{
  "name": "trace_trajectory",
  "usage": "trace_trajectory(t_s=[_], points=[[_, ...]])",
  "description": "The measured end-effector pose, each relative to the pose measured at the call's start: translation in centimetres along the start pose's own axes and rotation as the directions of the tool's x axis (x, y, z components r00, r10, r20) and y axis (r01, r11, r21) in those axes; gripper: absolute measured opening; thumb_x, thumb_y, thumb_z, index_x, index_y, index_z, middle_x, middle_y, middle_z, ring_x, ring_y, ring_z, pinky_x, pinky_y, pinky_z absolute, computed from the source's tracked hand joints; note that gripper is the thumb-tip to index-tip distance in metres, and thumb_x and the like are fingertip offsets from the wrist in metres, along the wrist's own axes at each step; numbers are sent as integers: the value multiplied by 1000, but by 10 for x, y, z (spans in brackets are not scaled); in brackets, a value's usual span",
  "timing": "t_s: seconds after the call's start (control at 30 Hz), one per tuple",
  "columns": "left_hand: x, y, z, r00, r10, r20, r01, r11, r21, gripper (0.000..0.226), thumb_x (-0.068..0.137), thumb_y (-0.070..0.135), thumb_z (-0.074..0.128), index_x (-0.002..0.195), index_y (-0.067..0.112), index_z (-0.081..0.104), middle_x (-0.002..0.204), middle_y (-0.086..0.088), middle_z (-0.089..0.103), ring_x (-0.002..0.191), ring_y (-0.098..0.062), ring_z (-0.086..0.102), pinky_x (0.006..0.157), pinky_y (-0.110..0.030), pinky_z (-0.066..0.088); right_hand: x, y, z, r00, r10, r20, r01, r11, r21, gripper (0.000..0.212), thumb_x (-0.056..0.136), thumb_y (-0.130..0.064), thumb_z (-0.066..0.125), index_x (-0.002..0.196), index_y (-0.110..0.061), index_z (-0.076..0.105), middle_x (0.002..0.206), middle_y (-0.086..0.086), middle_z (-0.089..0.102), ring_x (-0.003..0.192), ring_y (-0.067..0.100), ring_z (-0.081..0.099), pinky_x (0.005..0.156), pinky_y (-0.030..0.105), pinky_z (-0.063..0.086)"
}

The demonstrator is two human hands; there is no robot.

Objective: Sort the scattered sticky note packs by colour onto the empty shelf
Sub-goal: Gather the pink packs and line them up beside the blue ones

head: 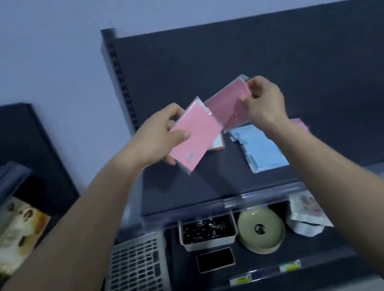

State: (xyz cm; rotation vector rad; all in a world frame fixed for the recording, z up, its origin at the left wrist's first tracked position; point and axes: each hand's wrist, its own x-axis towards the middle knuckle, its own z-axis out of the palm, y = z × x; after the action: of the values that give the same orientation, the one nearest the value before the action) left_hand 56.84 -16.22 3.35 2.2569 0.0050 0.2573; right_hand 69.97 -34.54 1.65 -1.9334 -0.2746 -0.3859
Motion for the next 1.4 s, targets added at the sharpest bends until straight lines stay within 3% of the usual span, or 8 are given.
trace_trajectory(t_s=[0.17,0.3,0.53,0.77,0.9,1.17,1.27,1.4], points=[[84,48,108,998,39,57,-38,999,-24,20,83,-2,62,95,13,56,84,2,67,61,-11,63,52,-30,53,66,89,-103,984,138,-116,-139,990,-5,16,81,-5,52,84,-20,56,87,-5,62,80,20,58,77,36,52],[149,72,184,998,-13,57,16,999,-52,18,83,-5,60,94,9,58,83,-3,66,58,-12,60,53,-28,52,127,167,-148,956,286,-57,-288,957,-27,22,84,3,49,90,-18,55,88,0,58,78,18,54,66,26,43],[221,76,254,990,-138,26,139,990,-35,20,80,-7,58,87,11,59,80,-1,63,64,-14,59,48,-19,48,200,265,-143,879,447,166,-434,894,-109,25,80,7,55,70,-17,54,86,6,63,79,20,59,76,32,53],[253,54,299,958,-262,116,251,962,105,17,83,-5,59,87,11,56,81,0,57,64,-9,55,50,-18,50,216,325,-122,782,555,283,-548,829,-113,31,73,8,61,61,-16,46,69,4,53,63,15,48,57,27,42],[269,42,324,944,-303,128,292,952,96,17,81,-3,64,84,12,55,87,-5,59,69,-16,57,58,-29,54,225,338,-121,783,527,331,-484,850,-207,33,73,-4,76,59,-15,47,60,1,53,52,15,45,57,24,42],[302,29,361,942,-323,94,316,945,81,18,79,3,68,83,15,56,91,-4,59,78,-18,55,63,-29,49,248,338,-132,878,382,290,-302,910,-285,23,80,-1,66,69,-19,57,91,5,64,86,23,60,87,31,51],[312,24,371,947,-320,27,309,932,190,30,80,6,68,108,8,61,110,-4,59,97,-18,55,79,-24,42,254,327,-138,917,278,287,-222,951,-214,13,85,-1,59,85,-13,65,89,3,63,83,17,57,76,24,45],[317,18,381,960,-279,-28,274,911,309,35,79,9,66,114,7,60,119,-10,58,106,-25,55,86,-29,45,253,307,-145,939,171,300,-115,974,-195,14,87,-3,57,92,-8,68,86,1,63,80,15,56,71,20,41]])
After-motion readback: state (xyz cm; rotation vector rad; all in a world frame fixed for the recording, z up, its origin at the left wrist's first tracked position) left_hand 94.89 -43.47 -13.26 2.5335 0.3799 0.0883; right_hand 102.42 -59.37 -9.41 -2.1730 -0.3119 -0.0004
